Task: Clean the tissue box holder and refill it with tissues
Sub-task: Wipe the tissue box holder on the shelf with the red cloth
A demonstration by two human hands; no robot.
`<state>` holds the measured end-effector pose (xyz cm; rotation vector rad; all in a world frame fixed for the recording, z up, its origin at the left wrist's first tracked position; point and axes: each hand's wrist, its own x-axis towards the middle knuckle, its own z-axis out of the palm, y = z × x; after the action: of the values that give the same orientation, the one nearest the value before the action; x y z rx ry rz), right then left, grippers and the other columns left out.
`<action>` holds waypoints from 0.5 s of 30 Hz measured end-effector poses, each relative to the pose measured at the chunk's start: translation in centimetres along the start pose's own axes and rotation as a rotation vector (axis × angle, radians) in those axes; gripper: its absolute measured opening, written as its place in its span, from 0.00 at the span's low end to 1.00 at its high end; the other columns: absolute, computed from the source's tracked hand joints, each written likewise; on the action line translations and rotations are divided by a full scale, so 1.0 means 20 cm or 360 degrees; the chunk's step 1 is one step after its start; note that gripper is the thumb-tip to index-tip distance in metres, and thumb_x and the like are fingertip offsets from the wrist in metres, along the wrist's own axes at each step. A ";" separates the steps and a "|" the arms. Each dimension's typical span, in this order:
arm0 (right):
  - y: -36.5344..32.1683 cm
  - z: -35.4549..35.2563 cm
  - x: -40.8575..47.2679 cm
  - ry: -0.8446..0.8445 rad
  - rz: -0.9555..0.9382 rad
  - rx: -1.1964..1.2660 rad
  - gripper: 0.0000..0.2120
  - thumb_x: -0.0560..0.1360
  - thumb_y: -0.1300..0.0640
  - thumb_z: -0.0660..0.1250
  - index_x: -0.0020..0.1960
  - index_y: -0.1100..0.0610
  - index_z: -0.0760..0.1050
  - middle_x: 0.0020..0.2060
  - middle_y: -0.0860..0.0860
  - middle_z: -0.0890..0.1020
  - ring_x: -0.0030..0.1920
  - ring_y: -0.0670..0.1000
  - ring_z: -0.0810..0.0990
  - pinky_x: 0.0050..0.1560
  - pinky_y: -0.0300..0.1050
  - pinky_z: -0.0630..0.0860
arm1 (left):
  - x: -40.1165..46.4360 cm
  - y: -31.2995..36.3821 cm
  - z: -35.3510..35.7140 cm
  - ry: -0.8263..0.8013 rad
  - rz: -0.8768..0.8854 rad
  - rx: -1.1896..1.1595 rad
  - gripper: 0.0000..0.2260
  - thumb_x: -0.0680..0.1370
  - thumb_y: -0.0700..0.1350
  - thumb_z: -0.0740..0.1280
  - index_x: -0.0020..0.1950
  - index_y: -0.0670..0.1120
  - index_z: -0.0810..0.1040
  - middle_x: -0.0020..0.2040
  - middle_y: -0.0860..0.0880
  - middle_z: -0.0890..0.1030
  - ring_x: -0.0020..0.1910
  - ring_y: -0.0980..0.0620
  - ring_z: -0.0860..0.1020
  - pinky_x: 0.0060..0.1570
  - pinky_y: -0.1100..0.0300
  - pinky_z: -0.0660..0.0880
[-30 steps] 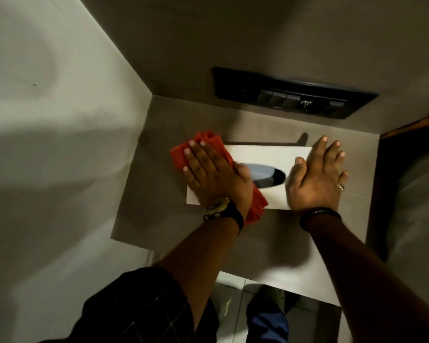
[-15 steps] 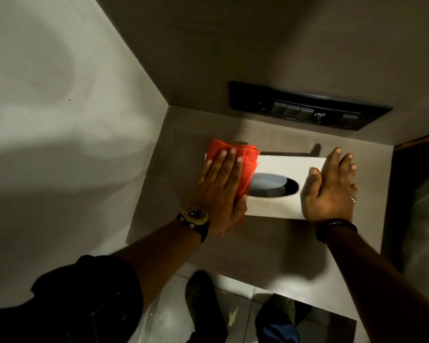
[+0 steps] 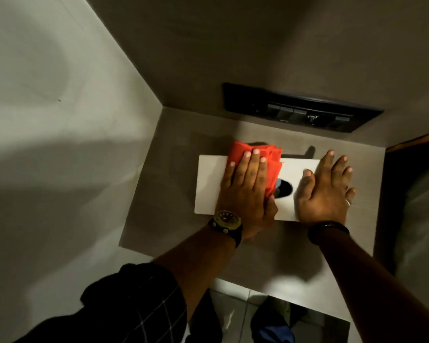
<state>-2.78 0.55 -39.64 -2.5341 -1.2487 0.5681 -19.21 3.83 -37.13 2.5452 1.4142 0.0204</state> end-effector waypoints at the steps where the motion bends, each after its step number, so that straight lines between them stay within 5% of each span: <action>1: 0.00 0.00 0.00 -0.0014 0.0002 0.0011 0.30 0.79 0.42 0.42 0.78 0.49 0.41 0.79 0.56 0.45 0.78 0.60 0.44 0.74 0.66 0.46 | -0.01 -0.04 -0.01 0.0005 -0.0023 -0.0018 0.32 0.77 0.55 0.51 0.77 0.40 0.56 0.77 0.41 0.56 0.77 0.43 0.51 0.74 0.44 0.50; 7: -0.01 0.00 0.00 -0.0013 -0.0005 0.0047 0.30 0.79 0.41 0.42 0.78 0.48 0.40 0.79 0.56 0.45 0.78 0.60 0.44 0.74 0.64 0.46 | -0.05 -0.34 -0.06 -0.0144 -0.0328 -0.0002 0.36 0.75 0.59 0.49 0.78 0.41 0.46 0.79 0.41 0.48 0.78 0.42 0.46 0.75 0.42 0.47; 15: 0.00 0.01 0.01 -0.0016 -0.0004 0.0014 0.30 0.78 0.41 0.41 0.78 0.49 0.40 0.79 0.57 0.46 0.78 0.61 0.45 0.74 0.65 0.47 | 0.05 -0.24 -0.08 -0.0211 -0.0396 0.0049 0.40 0.72 0.57 0.55 0.77 0.39 0.46 0.78 0.38 0.49 0.77 0.39 0.46 0.75 0.42 0.44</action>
<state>-2.90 0.70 -39.89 -2.5252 -1.2498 0.5855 -22.89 7.49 -36.60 2.3263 1.6759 -0.2091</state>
